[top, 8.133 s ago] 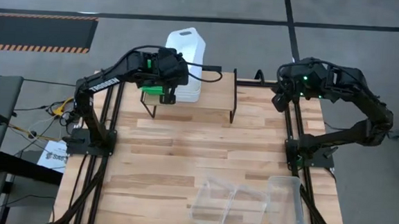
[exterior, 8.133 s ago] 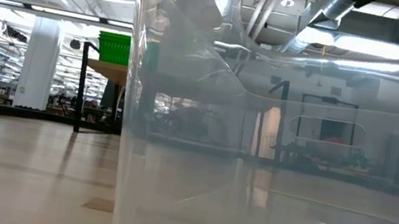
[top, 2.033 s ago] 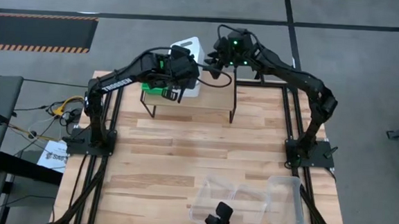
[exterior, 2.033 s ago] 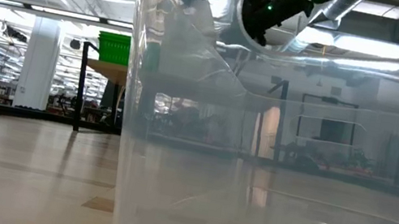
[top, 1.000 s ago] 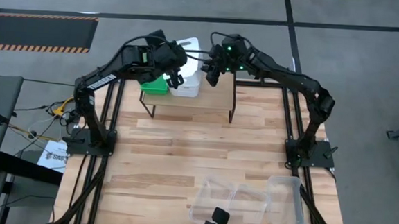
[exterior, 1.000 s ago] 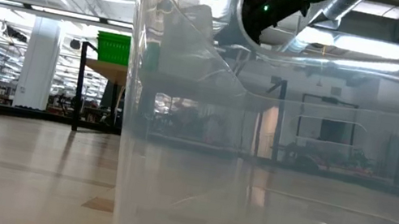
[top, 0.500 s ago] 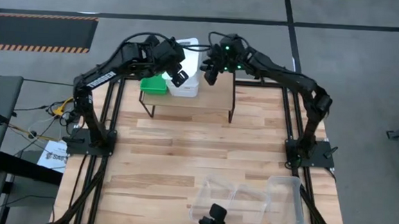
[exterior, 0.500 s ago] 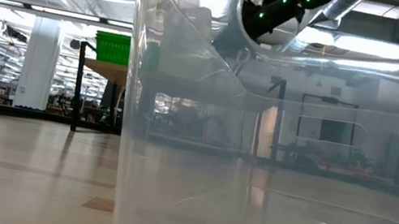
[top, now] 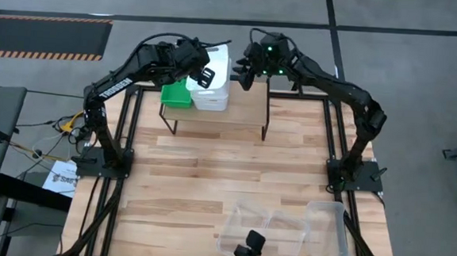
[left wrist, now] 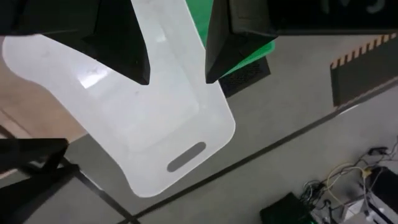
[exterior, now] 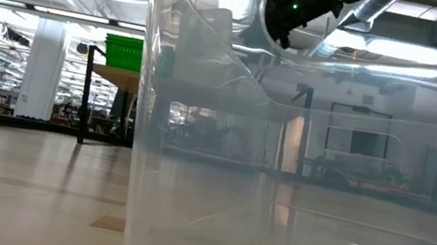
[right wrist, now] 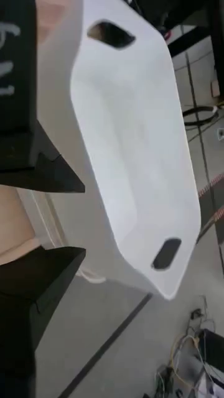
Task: Stack baskets on shelf by color
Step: Stack the white bin on top of the white bin on the shelf, then put the left transparent bin on the shelf
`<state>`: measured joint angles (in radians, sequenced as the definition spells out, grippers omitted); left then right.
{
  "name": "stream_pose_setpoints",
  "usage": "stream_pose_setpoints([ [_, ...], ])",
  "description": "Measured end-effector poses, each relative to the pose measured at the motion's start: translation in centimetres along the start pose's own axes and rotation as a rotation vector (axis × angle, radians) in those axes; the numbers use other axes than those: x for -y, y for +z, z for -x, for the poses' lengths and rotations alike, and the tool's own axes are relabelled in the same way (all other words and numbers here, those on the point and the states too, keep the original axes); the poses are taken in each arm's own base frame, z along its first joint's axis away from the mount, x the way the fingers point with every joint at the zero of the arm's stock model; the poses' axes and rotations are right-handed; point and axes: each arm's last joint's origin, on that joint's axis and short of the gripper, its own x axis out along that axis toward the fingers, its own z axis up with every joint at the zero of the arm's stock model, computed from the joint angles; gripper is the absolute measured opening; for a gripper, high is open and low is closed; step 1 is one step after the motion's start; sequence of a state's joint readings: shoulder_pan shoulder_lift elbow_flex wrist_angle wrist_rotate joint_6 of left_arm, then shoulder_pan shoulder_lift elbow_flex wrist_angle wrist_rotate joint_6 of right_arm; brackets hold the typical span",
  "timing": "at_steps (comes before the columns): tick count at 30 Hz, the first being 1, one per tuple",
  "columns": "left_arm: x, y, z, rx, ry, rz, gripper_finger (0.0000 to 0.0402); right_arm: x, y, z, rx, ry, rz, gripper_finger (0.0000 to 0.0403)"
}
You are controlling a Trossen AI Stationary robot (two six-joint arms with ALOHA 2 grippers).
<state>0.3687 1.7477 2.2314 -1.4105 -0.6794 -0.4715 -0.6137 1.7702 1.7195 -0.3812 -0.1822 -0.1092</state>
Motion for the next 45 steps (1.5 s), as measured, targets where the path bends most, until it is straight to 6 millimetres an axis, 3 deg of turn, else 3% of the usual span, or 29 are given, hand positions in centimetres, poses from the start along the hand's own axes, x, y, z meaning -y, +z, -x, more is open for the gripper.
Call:
stream_pose_setpoints([
  [9,0.6,0.9,0.1,0.061,-0.084,0.030,0.0147,-0.6,-2.1,-3.4,-0.073,0.071,-0.014,0.0175],
  [15,0.7,1.0,0.1,0.073,-0.090,0.005,0.0147,-0.5,-2.6,-2.6,-0.147,0.069,0.004,0.0175],
  [20,1.1,1.2,0.2,0.073,-0.191,-0.049,0.0147,0.0,-0.2,1.7,-0.066,0.029,0.028,0.0175],
  [23,1.6,1.1,0.7,0.042,-0.397,-0.137,0.0147,-0.5,0.9,5.6,-0.076,0.027,0.035,0.0175],
  [28,2.0,0.1,3.4,-0.021,-0.793,-0.291,0.0147,-3.3,1.1,13.5,-0.169,0.104,-0.041,0.0175],
  [34,4.2,-2.5,5.0,-0.133,-0.857,-0.478,0.0147,-7.7,-0.3,20.1,-0.349,0.203,-0.256,0.0175],
  [38,7.0,-5.3,4.9,-0.198,-0.871,-0.618,0.0147,-11.0,-1.6,22.4,-0.430,0.175,-0.370,0.0175],
  [45,12.2,-10.9,4.6,-0.205,-0.954,-0.771,0.0147,-16.8,-5.4,23.8,-0.526,0.101,-0.491,0.0175],
])
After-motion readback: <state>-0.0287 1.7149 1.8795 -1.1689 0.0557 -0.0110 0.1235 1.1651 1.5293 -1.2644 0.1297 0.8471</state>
